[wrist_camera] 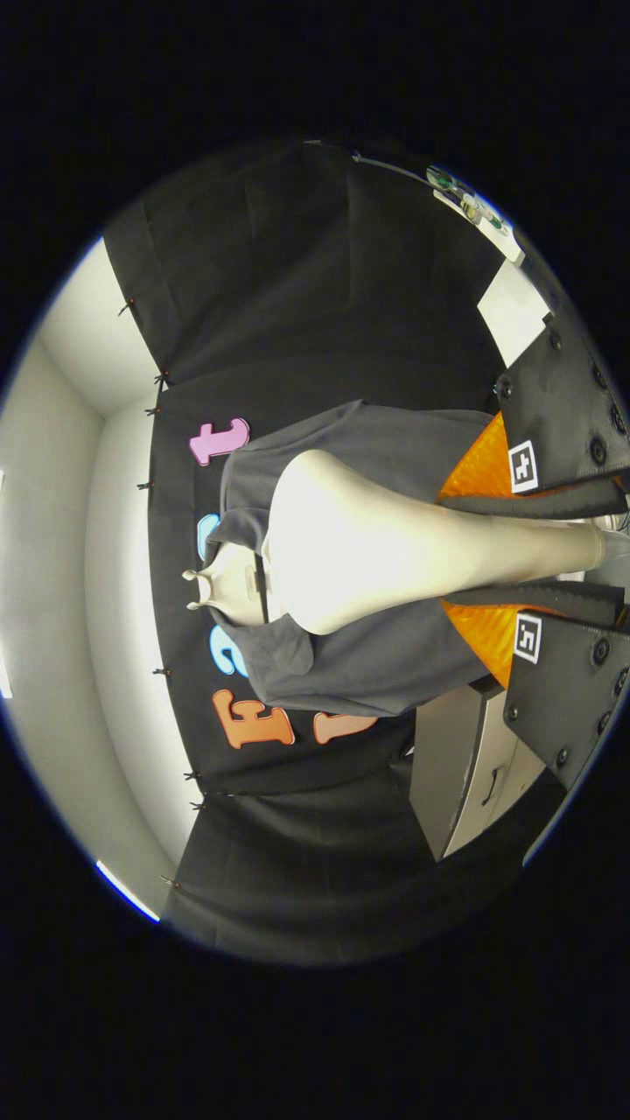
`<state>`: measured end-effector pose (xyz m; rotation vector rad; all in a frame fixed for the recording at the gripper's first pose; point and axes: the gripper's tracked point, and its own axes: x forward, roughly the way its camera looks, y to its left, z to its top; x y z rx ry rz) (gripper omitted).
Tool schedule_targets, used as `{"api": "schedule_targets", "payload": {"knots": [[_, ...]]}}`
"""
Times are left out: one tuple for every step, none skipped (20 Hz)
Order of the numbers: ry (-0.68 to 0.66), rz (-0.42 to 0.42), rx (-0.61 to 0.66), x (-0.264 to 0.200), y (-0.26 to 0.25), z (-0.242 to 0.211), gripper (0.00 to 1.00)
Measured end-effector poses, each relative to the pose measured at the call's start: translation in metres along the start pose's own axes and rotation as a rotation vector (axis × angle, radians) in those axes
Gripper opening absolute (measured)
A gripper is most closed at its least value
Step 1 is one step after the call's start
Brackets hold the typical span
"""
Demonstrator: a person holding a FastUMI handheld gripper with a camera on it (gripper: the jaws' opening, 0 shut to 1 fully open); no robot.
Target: Iron the clothes twice with a garment steamer, once on the left side and once on the right side.
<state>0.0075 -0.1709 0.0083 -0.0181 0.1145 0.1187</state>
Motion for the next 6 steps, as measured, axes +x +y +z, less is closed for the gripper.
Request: {"api": "schedule_targets", "payload": {"knots": [[-0.018,-0.009,0.004,-0.008,0.001,0.008,0.36],[-0.036,-0.022,0.007,-0.016,-0.002,0.016,0.36],[-0.049,-0.036,0.008,-0.024,-0.006,0.024,0.36],[-0.065,-0.049,0.006,-0.031,-0.008,0.03,0.36],[-0.083,-0.061,0.009,-0.038,-0.01,0.036,0.36],[-0.099,-0.068,0.006,-0.045,-0.012,0.042,0.36]]}}
